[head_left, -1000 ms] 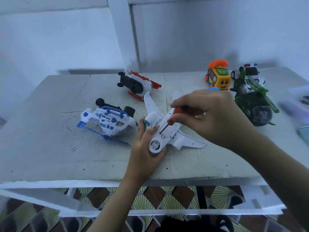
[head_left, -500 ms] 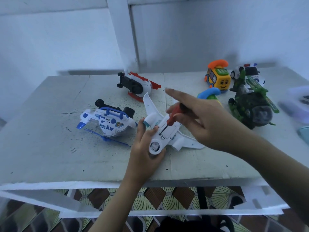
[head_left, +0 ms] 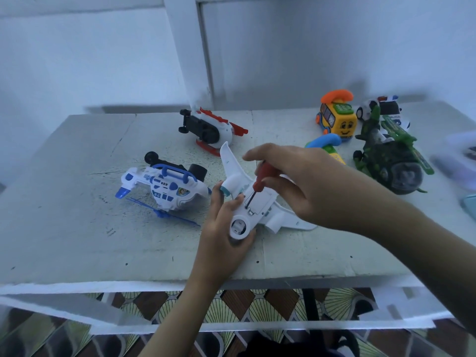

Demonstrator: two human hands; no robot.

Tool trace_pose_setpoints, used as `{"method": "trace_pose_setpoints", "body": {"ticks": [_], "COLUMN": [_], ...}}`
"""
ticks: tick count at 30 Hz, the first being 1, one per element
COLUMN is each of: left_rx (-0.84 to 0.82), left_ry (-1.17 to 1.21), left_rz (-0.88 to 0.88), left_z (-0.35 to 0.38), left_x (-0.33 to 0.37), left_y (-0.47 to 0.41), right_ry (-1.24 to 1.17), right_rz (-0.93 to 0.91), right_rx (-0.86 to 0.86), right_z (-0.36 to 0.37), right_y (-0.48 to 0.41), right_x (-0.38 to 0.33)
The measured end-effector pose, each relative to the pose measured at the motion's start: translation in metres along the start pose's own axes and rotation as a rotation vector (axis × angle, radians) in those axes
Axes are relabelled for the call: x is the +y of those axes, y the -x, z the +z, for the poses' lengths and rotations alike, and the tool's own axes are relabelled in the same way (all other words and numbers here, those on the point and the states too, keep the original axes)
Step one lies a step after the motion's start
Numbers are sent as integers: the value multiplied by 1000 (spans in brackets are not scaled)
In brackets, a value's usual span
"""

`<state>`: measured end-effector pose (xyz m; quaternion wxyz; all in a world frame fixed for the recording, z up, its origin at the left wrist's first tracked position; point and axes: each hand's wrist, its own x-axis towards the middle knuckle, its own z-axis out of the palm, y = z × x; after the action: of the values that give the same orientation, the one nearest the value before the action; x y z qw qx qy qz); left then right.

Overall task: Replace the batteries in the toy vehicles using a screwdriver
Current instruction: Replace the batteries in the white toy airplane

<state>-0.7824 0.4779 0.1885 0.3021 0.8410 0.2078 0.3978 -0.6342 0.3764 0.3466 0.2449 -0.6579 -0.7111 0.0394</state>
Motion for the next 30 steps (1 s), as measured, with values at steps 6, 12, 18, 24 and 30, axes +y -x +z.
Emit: {"method": "trace_pose_setpoints", "body": {"ticks": [6,12,18,24,30], "left_rx": [1,-23,-14,-17,-8], "left_ry": [7,6,16,8,3], "left_rz": [5,-12,-33,-18,-14], "left_z": [0,-1,0,-1,-1], "left_x": [0,2,1,0,0], "left_y": [-1,-1,-1,0,0], "right_ry": [74,237,134,-76,215], "right_rz": [-13,151,322,97,167], "right_rx": [97,103,56,119,127], "right_z": [1,3,-9,-6,-2], "right_y": [-9,-7,-13,-14,-15], "right_x": [0,-10,-3,8,0]}}
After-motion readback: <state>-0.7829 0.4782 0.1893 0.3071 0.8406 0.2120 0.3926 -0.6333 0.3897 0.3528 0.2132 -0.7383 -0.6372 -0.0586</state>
